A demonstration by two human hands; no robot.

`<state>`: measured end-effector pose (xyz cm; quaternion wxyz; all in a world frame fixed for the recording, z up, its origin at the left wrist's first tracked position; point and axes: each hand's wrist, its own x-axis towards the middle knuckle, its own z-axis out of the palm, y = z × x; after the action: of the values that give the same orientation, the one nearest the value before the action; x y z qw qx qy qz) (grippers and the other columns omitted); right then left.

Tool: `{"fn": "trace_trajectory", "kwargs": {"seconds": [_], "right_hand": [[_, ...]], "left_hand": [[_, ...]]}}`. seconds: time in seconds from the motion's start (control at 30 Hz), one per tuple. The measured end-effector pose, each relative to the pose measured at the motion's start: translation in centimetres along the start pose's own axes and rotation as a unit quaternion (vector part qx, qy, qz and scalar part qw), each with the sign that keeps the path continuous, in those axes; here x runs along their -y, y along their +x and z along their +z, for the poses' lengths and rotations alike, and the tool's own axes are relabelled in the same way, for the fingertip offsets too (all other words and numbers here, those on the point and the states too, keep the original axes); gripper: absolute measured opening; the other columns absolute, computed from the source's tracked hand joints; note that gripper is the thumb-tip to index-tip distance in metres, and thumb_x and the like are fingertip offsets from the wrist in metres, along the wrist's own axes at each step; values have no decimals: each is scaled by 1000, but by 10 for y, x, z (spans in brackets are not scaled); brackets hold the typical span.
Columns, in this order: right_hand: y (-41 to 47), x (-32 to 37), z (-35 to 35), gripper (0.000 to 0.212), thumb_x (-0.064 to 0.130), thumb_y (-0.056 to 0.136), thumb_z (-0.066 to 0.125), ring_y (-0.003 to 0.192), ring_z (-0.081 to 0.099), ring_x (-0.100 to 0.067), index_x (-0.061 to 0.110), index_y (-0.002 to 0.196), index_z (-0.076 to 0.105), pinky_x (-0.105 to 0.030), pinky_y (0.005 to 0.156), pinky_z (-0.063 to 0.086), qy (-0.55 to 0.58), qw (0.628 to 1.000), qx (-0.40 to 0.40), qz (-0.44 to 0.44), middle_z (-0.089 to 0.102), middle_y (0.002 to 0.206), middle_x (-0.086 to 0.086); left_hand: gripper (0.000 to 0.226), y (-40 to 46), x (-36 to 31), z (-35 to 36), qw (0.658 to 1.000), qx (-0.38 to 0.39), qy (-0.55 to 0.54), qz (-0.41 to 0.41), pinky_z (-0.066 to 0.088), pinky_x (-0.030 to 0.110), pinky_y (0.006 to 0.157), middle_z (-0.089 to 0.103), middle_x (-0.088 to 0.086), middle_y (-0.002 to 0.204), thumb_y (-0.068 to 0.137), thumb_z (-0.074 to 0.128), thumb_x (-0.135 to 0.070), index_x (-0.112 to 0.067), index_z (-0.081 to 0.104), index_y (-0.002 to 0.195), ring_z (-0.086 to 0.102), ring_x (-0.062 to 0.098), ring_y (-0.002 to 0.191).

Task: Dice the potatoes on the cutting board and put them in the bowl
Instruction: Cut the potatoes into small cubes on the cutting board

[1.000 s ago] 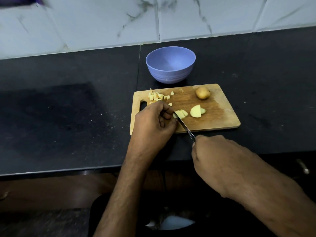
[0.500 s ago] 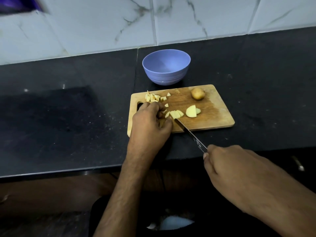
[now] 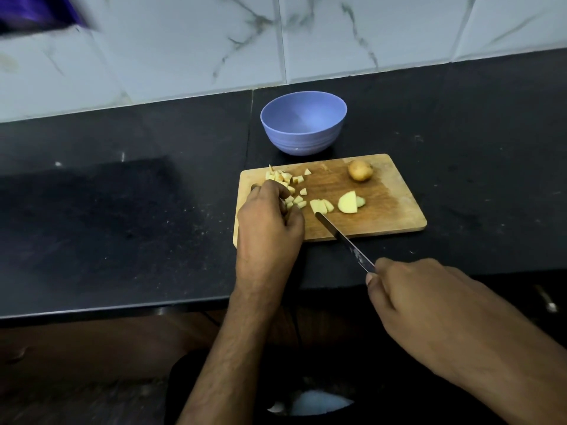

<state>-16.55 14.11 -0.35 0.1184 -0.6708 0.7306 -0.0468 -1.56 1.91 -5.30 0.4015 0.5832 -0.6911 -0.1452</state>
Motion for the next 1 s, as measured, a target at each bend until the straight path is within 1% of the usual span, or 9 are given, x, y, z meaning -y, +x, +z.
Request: {"fn": "trace_trajectory", "kwargs": {"seconds": [0.03,0.1,0.2,0.37,0.5,0.63,0.73,0.87,1.0], "right_hand": [[1,0,-1,34,46,103,23,61,48,-5,31,74,31,-19,50,31,-2,1000,-1,2,50,73,7],[2,-2,0,36,47,103,23,62,51,-4,31,72,30,-20,51,34,-4,1000,-7,3,51,73,8],[3,-4,0,36,48,102,22,61,52,-4,31,72,32,-21,53,37,-3,1000,-14,2,52,72,8],[1,-7,-6,37,48,102,22,58,50,-4,30,73,33,-21,55,39,-11,1000,11,17,53,73,6],[0,-6,-4,37,48,102,22,54,47,-3,29,72,32,-21,51,35,-20,1000,8,21,52,73,6],[4,-8,-1,37,47,102,24,51,47,-3,29,72,35,-22,52,39,-18,1000,-1,24,53,70,5],[10,-10,-2,37,47,103,25,55,50,-4,29,72,36,-22,50,34,-13,999,5,29,53,69,5],[11,-12,1,35,47,103,25,56,52,-3,30,74,37,-21,51,36,-5,1000,6,24,55,70,6],[8,-10,3,37,48,103,24,56,51,-4,30,72,35,-19,50,33,2,1000,0,16,54,70,6]], "left_hand": [[17,0,0,0,1000,0,-2,-1,50,25,68,60,-3,88,88,70,-17,-18,62,103,57,9,75],[18,0,-1,-1,1000,8,-1,13,48,23,69,59,-4,93,89,69,-20,-19,62,106,56,8,77],[25,-1,-3,-2,997,48,14,65,48,24,70,51,-6,106,91,66,-30,-21,62,115,54,6,82],[41,-1,-7,-1,980,121,102,117,51,32,69,42,-5,117,90,63,-41,-28,60,129,55,12,93],[36,0,-4,-2,987,110,71,90,50,29,74,43,-8,114,90,67,-43,-28,62,122,53,7,94],[35,1,-4,-3,990,112,46,72,51,29,78,47,-10,110,89,69,-38,-25,65,120,54,5,92],[34,0,-2,-4,991,110,27,69,51,27,80,48,-11,107,87,71,-33,-23,68,119,54,5,93],[28,0,3,-6,993,106,-27,49,46,17,75,51,-13,103,84,76,-28,-26,72,112,54,3,86],[17,0,2,-8,994,98,-37,34,38,6,67,52,-15,98,82,82,-35,-31,67,90,51,-3,81]]}}
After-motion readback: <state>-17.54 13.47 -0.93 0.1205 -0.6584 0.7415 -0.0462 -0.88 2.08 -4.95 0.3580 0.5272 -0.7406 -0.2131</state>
